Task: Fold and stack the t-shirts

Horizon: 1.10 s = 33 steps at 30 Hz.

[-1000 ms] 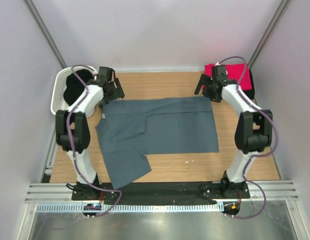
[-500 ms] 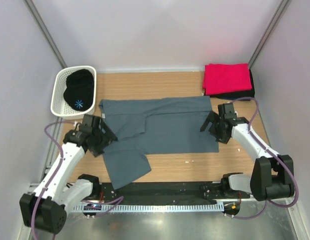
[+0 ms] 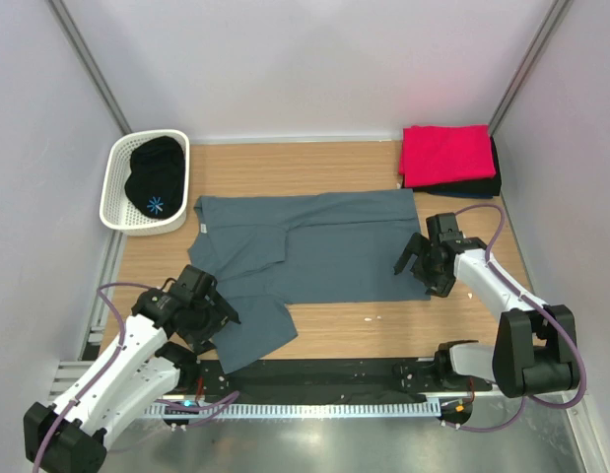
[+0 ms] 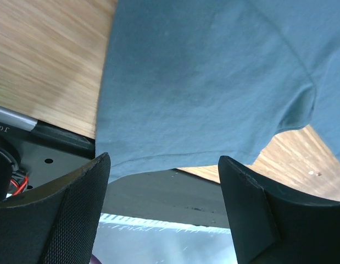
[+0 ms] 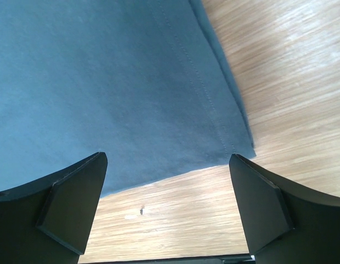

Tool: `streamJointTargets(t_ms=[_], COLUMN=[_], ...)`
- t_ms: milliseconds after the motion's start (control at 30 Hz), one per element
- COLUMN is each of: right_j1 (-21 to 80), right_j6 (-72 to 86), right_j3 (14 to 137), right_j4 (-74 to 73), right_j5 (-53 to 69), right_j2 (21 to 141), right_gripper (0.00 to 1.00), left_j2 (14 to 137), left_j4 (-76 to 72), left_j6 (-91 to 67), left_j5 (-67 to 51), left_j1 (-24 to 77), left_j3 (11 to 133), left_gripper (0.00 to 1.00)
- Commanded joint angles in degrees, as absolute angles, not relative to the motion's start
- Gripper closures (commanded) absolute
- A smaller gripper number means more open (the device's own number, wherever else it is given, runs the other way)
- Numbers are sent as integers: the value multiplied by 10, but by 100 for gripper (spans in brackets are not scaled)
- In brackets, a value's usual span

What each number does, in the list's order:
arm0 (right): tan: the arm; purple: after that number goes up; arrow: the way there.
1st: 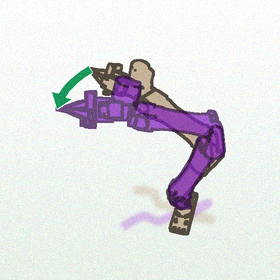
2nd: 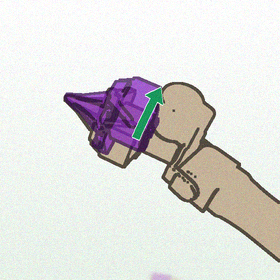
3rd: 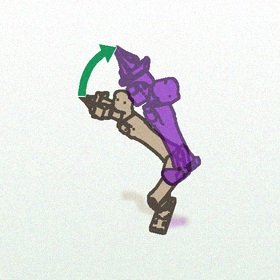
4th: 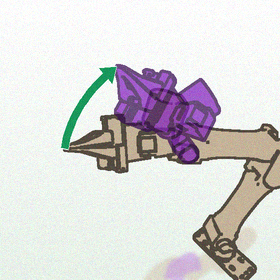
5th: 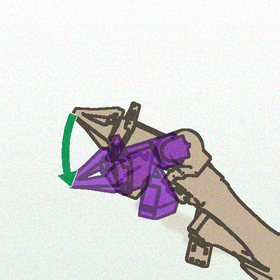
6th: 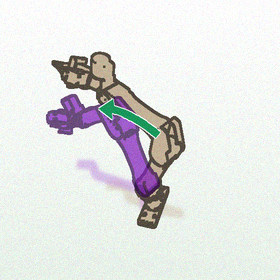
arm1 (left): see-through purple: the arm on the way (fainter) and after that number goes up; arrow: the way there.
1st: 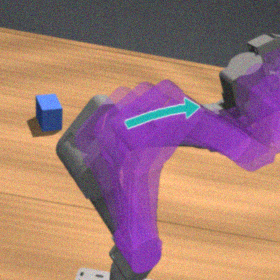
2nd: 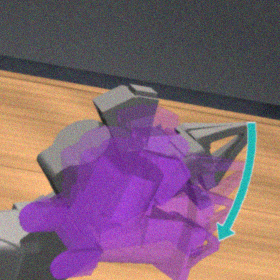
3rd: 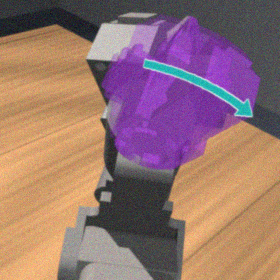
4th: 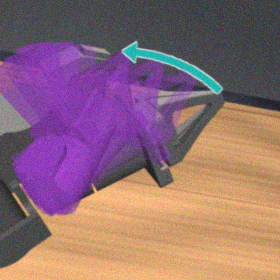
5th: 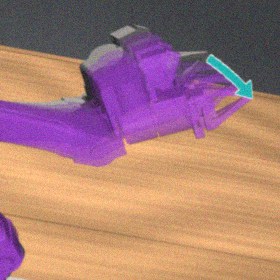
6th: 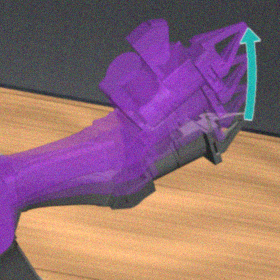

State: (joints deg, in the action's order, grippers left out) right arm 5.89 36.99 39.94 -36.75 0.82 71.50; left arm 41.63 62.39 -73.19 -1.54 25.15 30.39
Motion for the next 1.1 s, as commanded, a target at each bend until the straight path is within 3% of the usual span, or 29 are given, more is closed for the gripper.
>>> streamJointTargets(t_ms=[0,400,767,1033,1067], right_j1=[60,60,59,55,54], right_j6=[373,377,398,400,402], right_j3=[406,420,417,432,431], right_j4=[-381,-395,-398,-420,-421], right_j5=[-23,-31,-54,-94,-96], right_j2=[704,718,711,701,699], right_gripper=[0,0,0,0,1], left_j2=[424,514,499,525,526], left_j4=[686,686,649,606,605], left_j6=[-766,-791,-839,-831,-830], left_j5=[-19,33,18,26,29], left_j1=[276,336,371,376,377], left_j3=[292,302,247,248,249], left_gripper=[19,23,31,57,67])
